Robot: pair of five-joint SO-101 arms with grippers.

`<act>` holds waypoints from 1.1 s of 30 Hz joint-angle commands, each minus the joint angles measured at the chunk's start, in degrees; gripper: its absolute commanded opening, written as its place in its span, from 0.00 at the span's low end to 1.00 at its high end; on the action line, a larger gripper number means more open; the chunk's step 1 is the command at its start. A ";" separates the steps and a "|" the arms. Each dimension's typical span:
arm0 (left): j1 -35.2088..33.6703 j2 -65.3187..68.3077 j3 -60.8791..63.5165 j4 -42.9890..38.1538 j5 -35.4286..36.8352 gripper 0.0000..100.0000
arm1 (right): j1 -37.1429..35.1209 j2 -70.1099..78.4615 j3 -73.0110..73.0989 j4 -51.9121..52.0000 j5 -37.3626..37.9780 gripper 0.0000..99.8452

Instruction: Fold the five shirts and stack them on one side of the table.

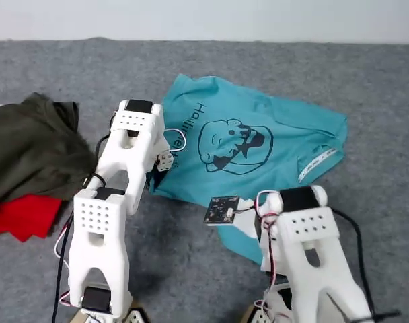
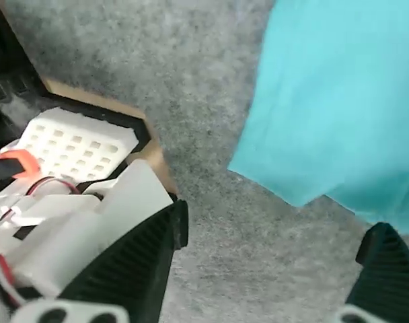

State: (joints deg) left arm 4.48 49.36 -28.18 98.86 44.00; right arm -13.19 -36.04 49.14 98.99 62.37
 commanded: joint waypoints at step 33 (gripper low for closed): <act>-0.70 0.62 0.75 1.85 -0.70 0.01 | 0.66 18.95 -1.23 -22.37 -4.22 0.02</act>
State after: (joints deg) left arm 4.48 49.36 -28.18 98.86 43.82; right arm -13.27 -16.70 49.14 74.46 58.68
